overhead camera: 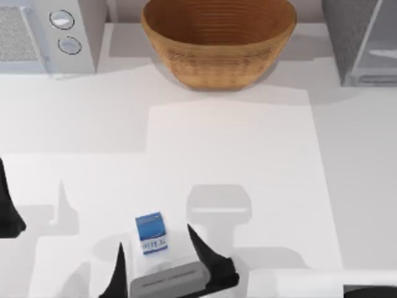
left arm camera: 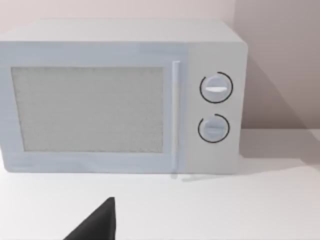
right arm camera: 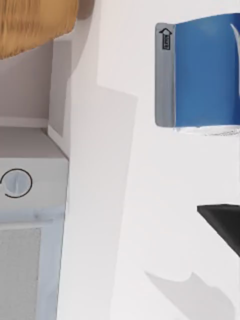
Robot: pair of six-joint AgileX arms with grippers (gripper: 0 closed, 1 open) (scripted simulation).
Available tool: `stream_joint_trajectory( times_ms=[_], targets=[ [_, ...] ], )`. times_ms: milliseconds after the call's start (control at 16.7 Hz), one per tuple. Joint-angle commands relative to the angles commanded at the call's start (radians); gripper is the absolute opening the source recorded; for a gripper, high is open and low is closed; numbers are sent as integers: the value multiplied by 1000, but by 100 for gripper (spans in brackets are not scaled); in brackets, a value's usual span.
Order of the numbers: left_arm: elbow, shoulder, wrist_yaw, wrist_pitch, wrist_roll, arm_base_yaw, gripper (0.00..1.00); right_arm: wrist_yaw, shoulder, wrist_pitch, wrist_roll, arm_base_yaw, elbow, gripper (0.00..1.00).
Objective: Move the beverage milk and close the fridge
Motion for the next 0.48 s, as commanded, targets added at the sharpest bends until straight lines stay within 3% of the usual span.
stream_joint_trajectory(
  times_ms=[480],
  targets=[
    [0,0,0,0,0,0,100,-33,7,-18,-1,-33,27,100]
  ],
)
